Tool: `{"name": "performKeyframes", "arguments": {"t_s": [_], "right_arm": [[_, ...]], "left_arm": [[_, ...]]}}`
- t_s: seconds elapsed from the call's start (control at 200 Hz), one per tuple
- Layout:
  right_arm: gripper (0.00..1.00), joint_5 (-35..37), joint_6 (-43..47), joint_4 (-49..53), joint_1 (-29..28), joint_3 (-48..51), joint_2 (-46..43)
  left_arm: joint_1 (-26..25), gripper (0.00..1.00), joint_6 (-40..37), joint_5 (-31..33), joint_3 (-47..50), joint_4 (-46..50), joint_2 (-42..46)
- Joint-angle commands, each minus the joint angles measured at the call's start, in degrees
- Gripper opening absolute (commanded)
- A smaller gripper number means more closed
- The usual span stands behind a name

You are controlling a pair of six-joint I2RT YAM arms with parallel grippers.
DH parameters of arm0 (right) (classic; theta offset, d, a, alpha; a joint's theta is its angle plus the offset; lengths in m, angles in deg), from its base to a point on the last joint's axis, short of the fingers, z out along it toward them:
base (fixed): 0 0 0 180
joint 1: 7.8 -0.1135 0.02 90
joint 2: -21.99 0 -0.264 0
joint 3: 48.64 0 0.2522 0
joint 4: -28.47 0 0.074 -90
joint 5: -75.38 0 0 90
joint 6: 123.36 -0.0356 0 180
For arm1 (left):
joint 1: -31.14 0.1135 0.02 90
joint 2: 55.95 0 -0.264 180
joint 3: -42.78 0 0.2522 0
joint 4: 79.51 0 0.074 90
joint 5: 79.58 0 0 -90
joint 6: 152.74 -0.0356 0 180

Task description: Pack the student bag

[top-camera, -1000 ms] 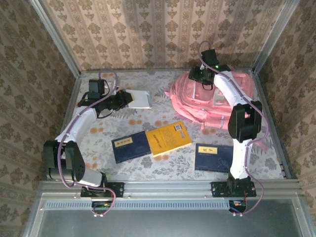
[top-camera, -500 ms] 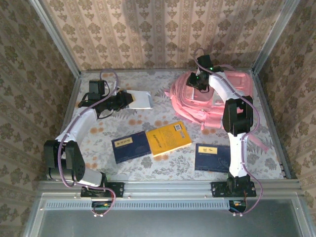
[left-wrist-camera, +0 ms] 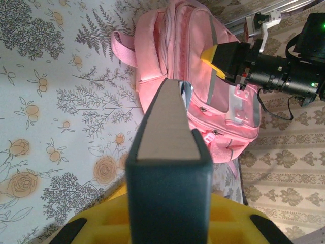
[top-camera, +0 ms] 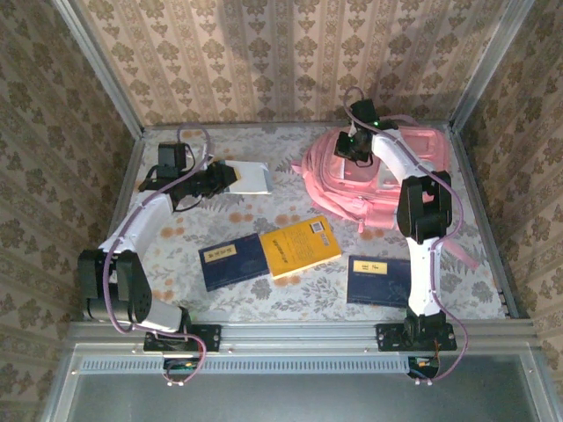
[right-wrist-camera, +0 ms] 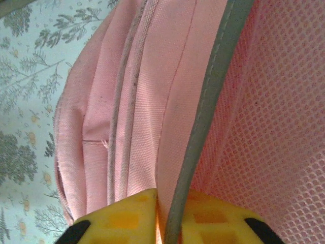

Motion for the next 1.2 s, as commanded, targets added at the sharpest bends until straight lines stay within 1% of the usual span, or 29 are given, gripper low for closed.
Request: {"name": "performKeyframes", "arguments": {"t_s": [0.0,0.105,0.155,0.18,0.275,0.32,0.42,0.49,0.605,0.66,0.705,0.785,0.89,0.98,1.125,1.195], "right_arm": [[0.14,-0.2,2.3,1.5,-1.9,1.2,-2.7],[0.12,-0.8,3.4,3.1,-2.3,-0.6,-0.8],[0.03,-0.9,4.2,4.7,-2.3,-2.1,0.0],[0.0,-0.9,4.6,5.4,-2.3,-2.7,0.0],[0.0,-2.2,6.3,6.3,-2.1,-3.6,-2.5],[0.0,-4.8,7.4,5.7,-1.7,-3.2,-4.7],[0.0,-14.4,9.1,6.0,-0.6,-3.0,-8.8],[0.0,-19.0,9.1,5.5,0.8,-1.2,-12.0],[0.0,-26.9,6.9,-1.8,3.8,6.3,-19.3],[0.0,-31.3,4.4,-7.2,5.7,11.0,-22.7],[0.0,-36.1,1.3,-13.7,7.4,14.8,-24.8],[0.0,-46.0,-5.5,-23.5,10.2,19.9,-26.3],[0.0,-54.0,-10.7,-31.2,12.2,23.1,-26.8],[0.0,-57.7,-14.0,-35.1,12.4,23.6,-27.1],[0.0,-60.4,-14.2,-34.4,13.1,21.7,-27.6],[0.0,-61.2,-17.0,-38.6,13.7,23.2,-28.7]], "left_arm": [[0.3,0.0,-1.1,-1.6,0.4,-1.7,0.3],[0.4,0.0,-1.3,-1.6,0.3,-1.6,0.3],[0.4,0.0,-1.2,-1.6,0.4,-1.5,0.3],[0.4,0.0,-1.2,-1.5,0.5,-1.5,0.4],[0.3,0.0,-1.2,-1.2,0.7,-1.4,0.9],[0.4,0.0,-1.3,-0.9,0.7,-1.2,1.1],[0.5,0.0,-1.3,-0.6,0.5,-0.7,1.4],[0.4,0.0,-1.2,-0.2,0.5,-0.7,1.6],[0.4,0.0,-1.0,-0.1,0.5,-0.6,1.5],[0.5,0.0,-0.7,-0.3,0.5,-0.7,1.4],[0.5,0.0,-0.5,-0.5,0.8,-0.9,1.4],[0.4,0.0,0.1,-0.9,1.3,-2.4,1.4],[-0.2,0.0,1.4,-2.1,0.8,-4.7,0.9],[-1.5,0.0,2.4,-1.9,-1.5,-4.8,-0.3],[-5.1,0.0,3.2,0.3,-8.2,-4.5,-3.7],[-6.4,0.0,3.2,1.0,-11.8,-3.5,-7.2]]}}
